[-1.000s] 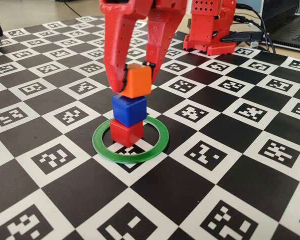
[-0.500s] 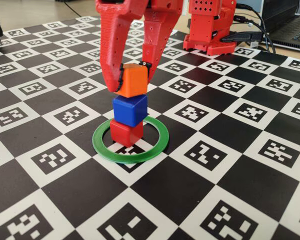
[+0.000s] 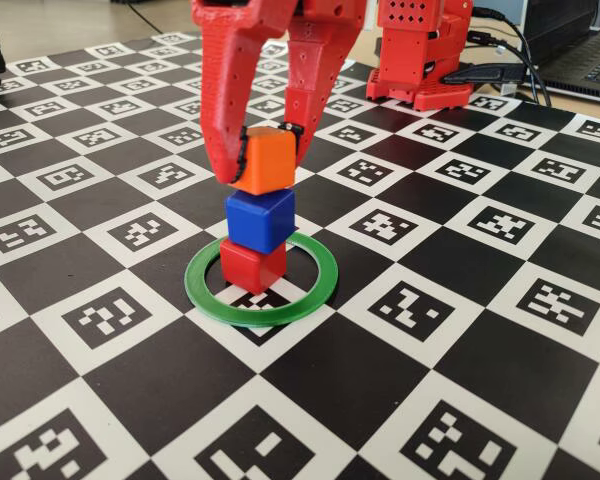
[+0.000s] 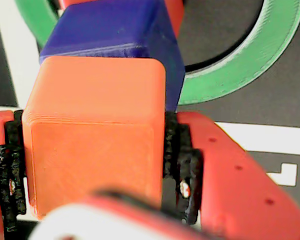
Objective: Grab the red cube then put it in the green circle then put the blue cube on top and finally the orange cube on top
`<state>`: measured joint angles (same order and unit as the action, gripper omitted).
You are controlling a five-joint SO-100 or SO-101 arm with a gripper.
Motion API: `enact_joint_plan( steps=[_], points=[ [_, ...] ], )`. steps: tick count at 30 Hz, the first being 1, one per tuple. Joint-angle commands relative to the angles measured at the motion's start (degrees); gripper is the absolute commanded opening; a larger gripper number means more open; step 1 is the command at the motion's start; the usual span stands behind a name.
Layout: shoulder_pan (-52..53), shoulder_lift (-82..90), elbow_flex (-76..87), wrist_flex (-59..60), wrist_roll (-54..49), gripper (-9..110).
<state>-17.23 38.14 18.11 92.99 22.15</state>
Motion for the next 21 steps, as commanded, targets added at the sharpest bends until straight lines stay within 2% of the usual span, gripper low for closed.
enact_joint_plan(
  steps=[1,21],
  points=[
    [-0.44,2.55,-5.01,0.53,0.18,15],
    [-2.2,0.79,-6.68,0.26,-1.32,18]
  ],
)
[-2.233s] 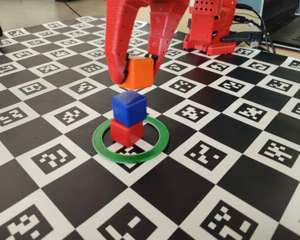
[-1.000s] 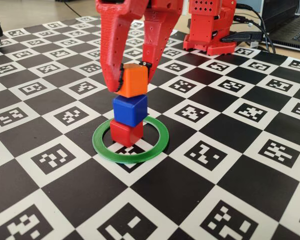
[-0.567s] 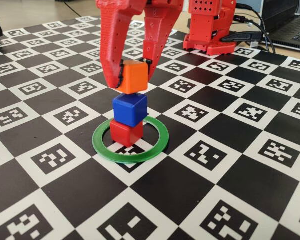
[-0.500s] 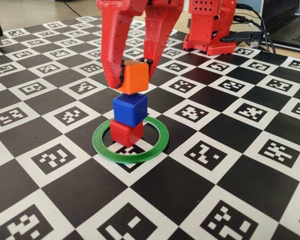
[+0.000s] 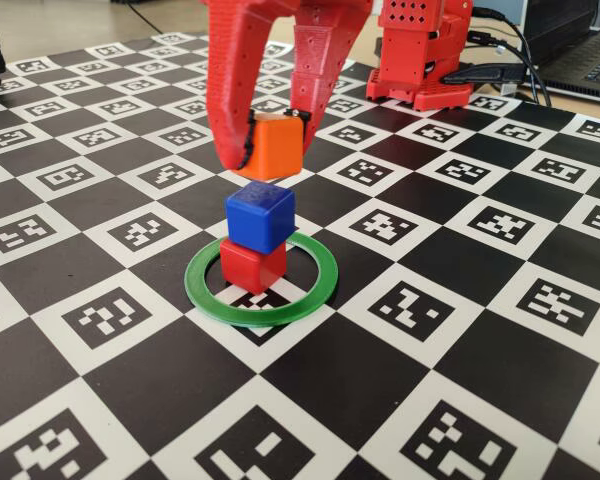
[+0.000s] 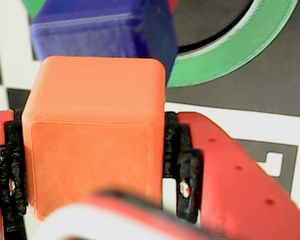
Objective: Grab the red cube then put it in the green circle then put the blue cube on top and finally the orange cube on top
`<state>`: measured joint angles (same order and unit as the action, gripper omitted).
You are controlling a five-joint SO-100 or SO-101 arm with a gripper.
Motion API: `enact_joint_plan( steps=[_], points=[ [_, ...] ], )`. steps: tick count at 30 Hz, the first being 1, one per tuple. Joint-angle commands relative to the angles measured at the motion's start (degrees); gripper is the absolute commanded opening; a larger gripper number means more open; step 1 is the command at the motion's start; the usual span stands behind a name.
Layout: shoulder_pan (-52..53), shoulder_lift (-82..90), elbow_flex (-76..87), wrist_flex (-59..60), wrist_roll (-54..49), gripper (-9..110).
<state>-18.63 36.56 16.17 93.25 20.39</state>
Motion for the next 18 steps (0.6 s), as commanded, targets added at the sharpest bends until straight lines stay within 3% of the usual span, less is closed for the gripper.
enact_joint_plan(
  steps=[1,18],
  points=[
    [-0.79,2.2,-4.66,0.09,0.44,18],
    [-0.09,2.9,-4.75,0.0,0.09,20]
  ],
)
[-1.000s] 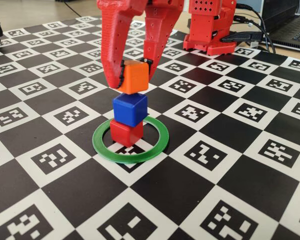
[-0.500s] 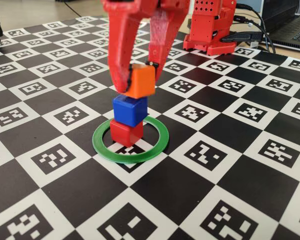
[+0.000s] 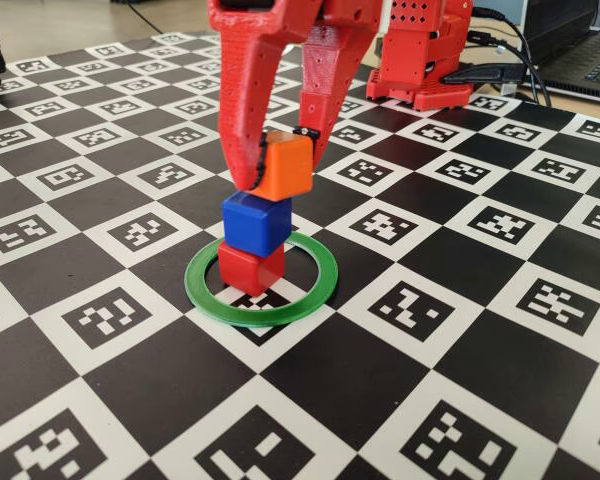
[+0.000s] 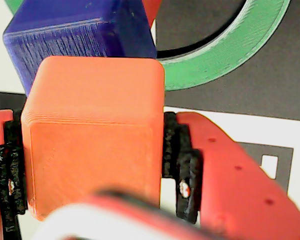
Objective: Grab the red cube then put it in the green circle then put the blue cube on top and finally the orange cube on top
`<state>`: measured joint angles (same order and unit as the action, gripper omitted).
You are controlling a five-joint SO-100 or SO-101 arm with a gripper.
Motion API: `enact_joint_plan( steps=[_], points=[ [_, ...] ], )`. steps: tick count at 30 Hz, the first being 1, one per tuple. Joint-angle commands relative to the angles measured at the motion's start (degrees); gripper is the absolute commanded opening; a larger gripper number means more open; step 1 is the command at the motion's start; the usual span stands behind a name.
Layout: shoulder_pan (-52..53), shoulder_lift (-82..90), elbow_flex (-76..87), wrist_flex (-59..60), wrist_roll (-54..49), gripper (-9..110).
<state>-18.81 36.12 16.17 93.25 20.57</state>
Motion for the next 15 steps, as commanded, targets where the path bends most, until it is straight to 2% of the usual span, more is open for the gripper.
enact_joint_plan(
  steps=[1,3,5,15],
  points=[
    [0.09,3.43,-4.75,0.0,-0.18,21],
    [0.18,3.43,-4.75,0.0,-0.26,21],
    [0.18,3.43,-4.75,0.18,-0.62,27],
    [0.53,3.6,-4.57,-0.18,-1.14,30]
  ],
)
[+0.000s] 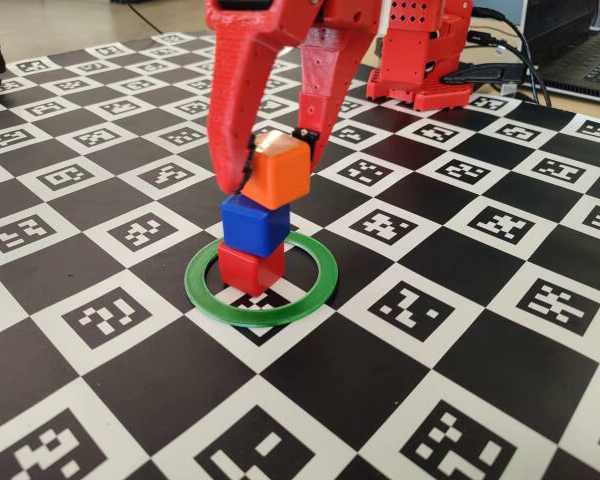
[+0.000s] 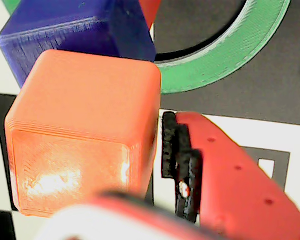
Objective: Grab the red cube then put it in the green circle then put the blue cube on top and finally the orange cube on top
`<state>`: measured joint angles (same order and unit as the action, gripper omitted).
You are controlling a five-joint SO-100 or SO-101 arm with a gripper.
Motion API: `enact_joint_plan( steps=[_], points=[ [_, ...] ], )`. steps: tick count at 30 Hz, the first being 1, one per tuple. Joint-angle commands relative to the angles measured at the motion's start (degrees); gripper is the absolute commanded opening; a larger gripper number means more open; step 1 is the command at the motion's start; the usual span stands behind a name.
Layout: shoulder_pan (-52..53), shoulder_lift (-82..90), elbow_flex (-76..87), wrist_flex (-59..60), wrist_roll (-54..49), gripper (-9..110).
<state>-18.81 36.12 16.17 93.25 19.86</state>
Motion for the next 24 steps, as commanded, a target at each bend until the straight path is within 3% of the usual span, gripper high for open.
enact_joint_plan(
  steps=[1,24],
  points=[
    [0.53,3.6,-4.57,-0.18,-0.44,30],
    [2.29,8.17,-1.32,-1.76,-2.29,35]
  ],
)
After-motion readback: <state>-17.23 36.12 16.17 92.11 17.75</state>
